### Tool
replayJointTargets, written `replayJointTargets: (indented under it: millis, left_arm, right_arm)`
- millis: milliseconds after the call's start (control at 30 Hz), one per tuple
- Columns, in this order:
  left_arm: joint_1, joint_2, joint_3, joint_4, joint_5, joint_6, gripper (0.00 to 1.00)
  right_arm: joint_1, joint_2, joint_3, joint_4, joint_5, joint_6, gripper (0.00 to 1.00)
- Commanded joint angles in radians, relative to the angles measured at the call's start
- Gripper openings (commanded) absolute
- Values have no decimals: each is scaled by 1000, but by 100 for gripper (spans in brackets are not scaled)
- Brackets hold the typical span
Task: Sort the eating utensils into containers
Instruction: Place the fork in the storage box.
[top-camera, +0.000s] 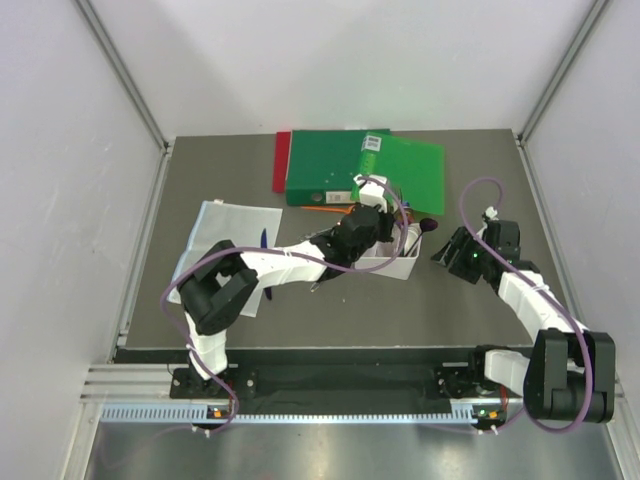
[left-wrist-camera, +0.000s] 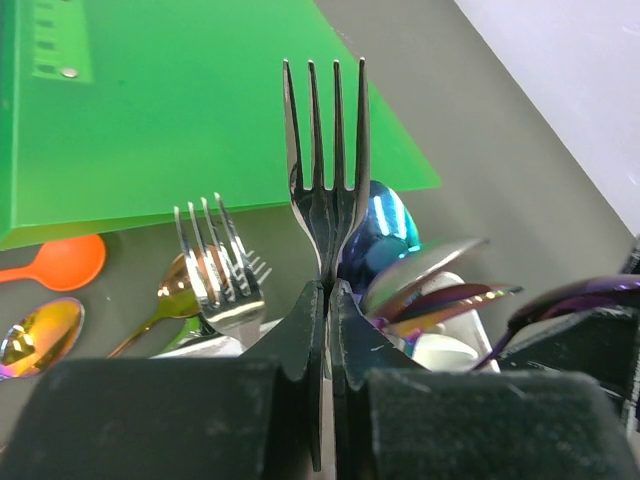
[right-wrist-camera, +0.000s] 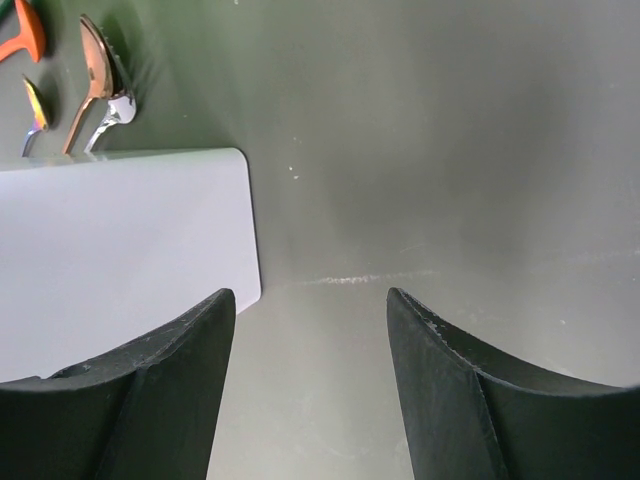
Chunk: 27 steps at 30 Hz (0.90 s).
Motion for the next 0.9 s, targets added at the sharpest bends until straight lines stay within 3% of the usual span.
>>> replayJointTargets:
  millis: [0,300,867]
  left_arm:
    - [-23,0,17,46,10,2,0]
    - [-32,21,7,3,-28,4,0]
    - [-31,11,-46,-38,-60,-7,12]
  right_arm:
    - [-7,13,17,24,-10,-14,63]
    - [-7,10,18,23,-10,-16,63]
    - [-7,10,25,18,-6,-17,63]
